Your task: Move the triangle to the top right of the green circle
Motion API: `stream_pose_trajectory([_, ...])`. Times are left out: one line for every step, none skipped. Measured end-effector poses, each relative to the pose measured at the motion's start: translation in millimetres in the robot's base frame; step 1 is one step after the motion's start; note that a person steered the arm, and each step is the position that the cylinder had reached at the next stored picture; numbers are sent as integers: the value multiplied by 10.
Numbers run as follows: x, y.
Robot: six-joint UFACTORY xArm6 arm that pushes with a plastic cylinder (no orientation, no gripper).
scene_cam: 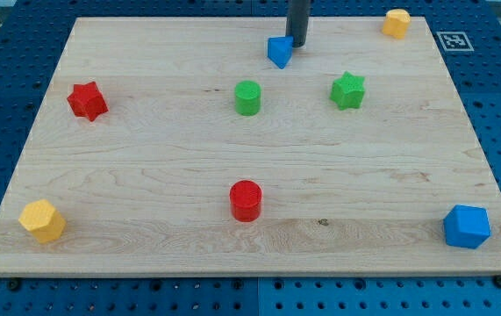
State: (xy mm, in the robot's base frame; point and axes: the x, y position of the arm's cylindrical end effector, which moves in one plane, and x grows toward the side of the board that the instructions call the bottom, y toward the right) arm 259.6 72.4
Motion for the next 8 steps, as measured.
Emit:
stream_pose_trajectory([78, 12])
stream_pose_trajectory([87, -104])
stream_pose_trajectory([87, -338])
stream_pose_trajectory([104, -489])
stream_pose_trajectory([72, -624])
stream_pose_trajectory([57, -1243])
stream_pose_trajectory([58, -2079])
stream_pose_trajectory([218, -2927])
